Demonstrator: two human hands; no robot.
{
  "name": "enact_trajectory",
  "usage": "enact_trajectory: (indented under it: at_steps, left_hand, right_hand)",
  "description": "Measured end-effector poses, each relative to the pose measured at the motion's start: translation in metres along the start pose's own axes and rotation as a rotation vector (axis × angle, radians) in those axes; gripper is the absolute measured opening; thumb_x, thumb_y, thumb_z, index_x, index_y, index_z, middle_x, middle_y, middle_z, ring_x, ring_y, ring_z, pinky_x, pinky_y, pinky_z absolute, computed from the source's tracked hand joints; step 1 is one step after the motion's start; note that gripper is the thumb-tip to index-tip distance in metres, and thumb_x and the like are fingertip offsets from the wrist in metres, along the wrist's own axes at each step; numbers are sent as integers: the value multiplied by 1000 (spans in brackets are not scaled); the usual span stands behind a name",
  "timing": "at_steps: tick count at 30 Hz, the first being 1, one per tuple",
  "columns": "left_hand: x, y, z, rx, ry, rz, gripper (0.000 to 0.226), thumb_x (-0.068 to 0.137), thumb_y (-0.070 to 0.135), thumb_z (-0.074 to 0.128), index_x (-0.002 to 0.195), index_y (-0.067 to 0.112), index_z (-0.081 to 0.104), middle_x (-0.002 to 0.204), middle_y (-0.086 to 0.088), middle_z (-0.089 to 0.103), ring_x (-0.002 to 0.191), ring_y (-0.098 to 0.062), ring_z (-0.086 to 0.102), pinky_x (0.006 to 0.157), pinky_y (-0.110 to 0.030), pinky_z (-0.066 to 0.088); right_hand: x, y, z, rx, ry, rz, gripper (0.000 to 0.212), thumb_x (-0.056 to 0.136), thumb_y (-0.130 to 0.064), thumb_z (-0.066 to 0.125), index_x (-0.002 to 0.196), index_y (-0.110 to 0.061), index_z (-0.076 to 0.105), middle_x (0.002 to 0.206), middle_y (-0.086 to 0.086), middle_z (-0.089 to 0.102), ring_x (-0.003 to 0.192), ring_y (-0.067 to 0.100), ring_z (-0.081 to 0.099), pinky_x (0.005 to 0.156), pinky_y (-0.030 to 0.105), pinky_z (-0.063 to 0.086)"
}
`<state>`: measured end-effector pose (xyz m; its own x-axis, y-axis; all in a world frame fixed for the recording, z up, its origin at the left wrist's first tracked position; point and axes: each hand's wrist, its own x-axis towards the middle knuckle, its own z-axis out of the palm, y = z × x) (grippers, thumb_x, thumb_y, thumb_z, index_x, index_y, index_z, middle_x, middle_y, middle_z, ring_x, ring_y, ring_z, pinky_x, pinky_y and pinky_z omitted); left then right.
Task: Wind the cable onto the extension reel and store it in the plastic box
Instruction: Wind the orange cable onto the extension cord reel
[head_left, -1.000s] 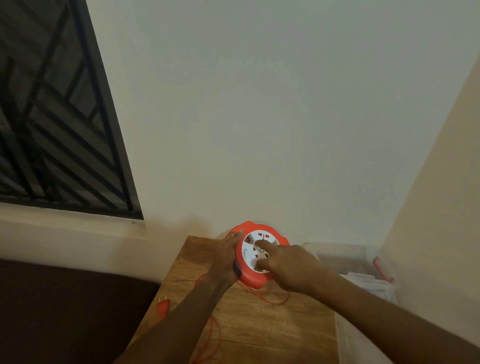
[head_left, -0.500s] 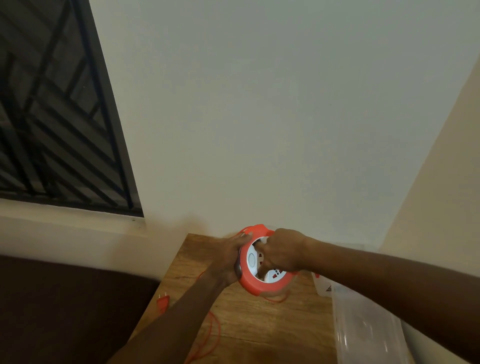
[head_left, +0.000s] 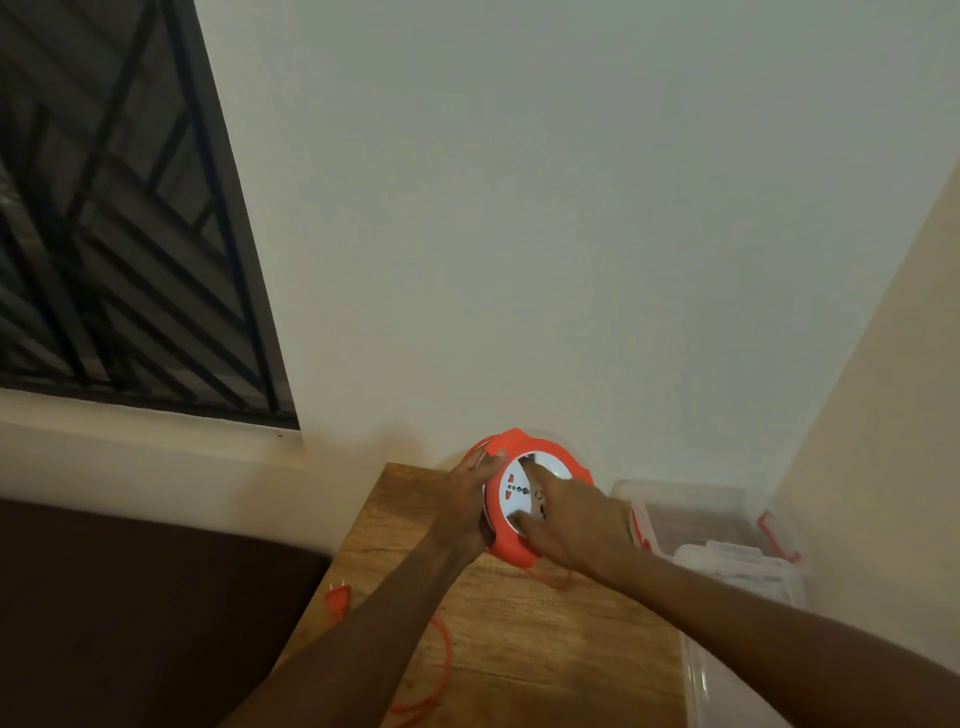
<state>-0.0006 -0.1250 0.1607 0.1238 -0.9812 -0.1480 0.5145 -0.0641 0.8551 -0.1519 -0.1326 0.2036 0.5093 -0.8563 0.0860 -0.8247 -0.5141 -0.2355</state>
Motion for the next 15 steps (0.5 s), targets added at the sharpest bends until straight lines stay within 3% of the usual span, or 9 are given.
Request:
enact_trajectory:
  at_steps: [5, 9, 11, 13, 15]
  left_hand:
    - [-2, -12, -3, 54, 30, -35, 41, 89, 33, 64, 122, 9, 68, 111, -16, 77, 93, -32, 76, 72, -44, 62]
    - [3, -16, -3, 28, 53, -54, 49, 91, 35, 65, 132, 7, 64, 120, -19, 73, 105, -38, 71, 80, -48, 61]
    - [4, -13, -6, 20, 55, -74, 38, 97, 33, 60, 127, 9, 65, 114, -17, 76, 98, -35, 74, 76, -46, 62]
    - [3, -7, -10, 8, 28, -104, 33, 99, 32, 58, 122, 11, 67, 106, -15, 78, 88, -32, 76, 70, -44, 62]
    - [3, -4, -14, -5, 5, -145, 34, 98, 33, 59, 121, 10, 67, 104, -16, 78, 86, -32, 75, 69, -43, 62]
  right_hand:
    - [-7, 0, 19, 191, -56, 133, 78, 93, -56, 50, 156, -28, 12, 152, 0, 41, 131, 22, 49, 104, 37, 45]
    - [-8, 9, 11, -7, -46, 48, 77, 93, -61, 43, 156, -30, 10, 147, 0, 48, 123, 21, 55, 98, 37, 48]
    - [-12, 20, -3, -243, -9, -143, 68, 95, -55, 44, 154, -31, 20, 139, 4, 56, 114, 24, 62, 90, 41, 53]
    - [-11, 38, -19, -499, 36, -493, 50, 92, -43, 58, 138, -28, 47, 121, 10, 66, 91, 28, 70, 67, 40, 58]
    - [-7, 58, -34, -725, -70, -702, 39, 88, -32, 68, 124, -22, 58, 124, 15, 62, 82, 29, 70, 53, 38, 58]
